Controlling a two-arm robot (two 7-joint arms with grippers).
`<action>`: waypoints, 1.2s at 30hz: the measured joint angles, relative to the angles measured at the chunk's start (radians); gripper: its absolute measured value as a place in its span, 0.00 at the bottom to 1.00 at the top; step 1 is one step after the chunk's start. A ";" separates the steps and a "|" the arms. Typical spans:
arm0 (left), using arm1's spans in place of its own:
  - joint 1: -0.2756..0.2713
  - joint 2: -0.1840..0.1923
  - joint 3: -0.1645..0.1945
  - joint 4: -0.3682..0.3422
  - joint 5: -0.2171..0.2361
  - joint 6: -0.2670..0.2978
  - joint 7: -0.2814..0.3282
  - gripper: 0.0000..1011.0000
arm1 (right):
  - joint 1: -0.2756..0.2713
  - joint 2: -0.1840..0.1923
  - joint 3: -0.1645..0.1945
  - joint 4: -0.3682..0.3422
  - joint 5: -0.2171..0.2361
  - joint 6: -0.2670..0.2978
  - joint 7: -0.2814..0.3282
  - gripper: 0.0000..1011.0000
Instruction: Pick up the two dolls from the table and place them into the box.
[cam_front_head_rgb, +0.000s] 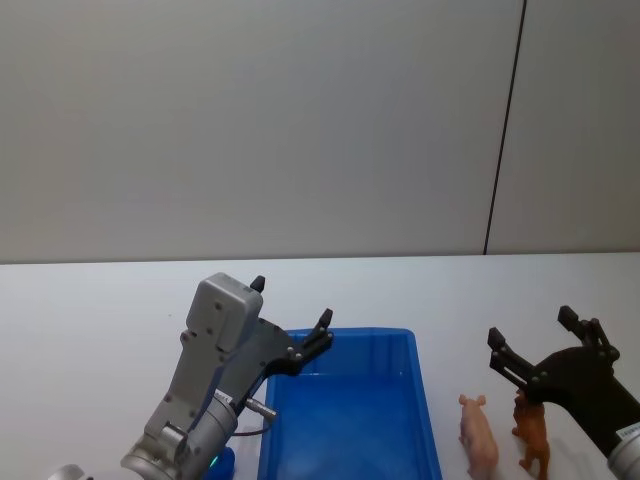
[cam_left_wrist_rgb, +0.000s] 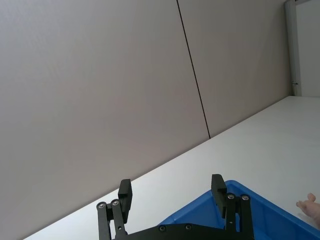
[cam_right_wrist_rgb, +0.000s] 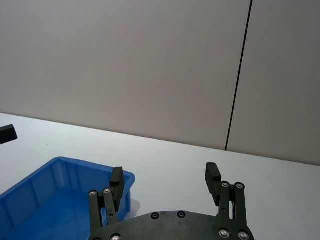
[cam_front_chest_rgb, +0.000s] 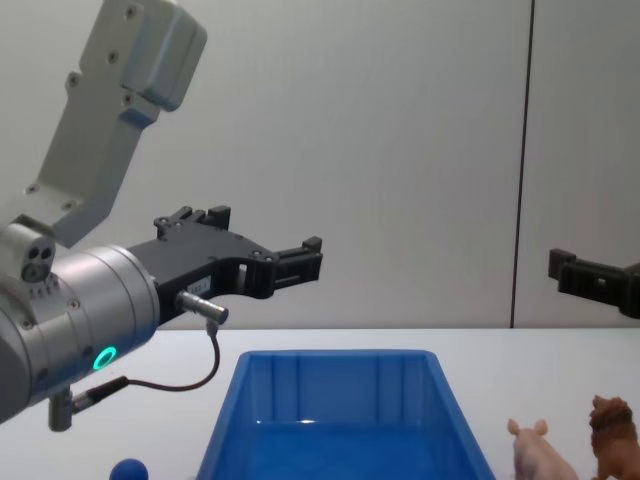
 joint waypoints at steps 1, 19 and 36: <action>0.000 0.000 0.000 0.000 0.000 0.000 0.000 0.99 | 0.000 0.000 0.000 0.000 0.000 0.000 0.000 0.99; 0.000 0.000 0.000 0.000 0.000 0.000 0.000 0.99 | 0.000 0.000 0.000 0.000 0.000 0.000 0.000 0.99; 0.000 0.000 0.000 0.000 0.000 0.000 0.000 0.99 | -0.003 0.004 0.004 0.001 0.004 0.003 -0.001 0.99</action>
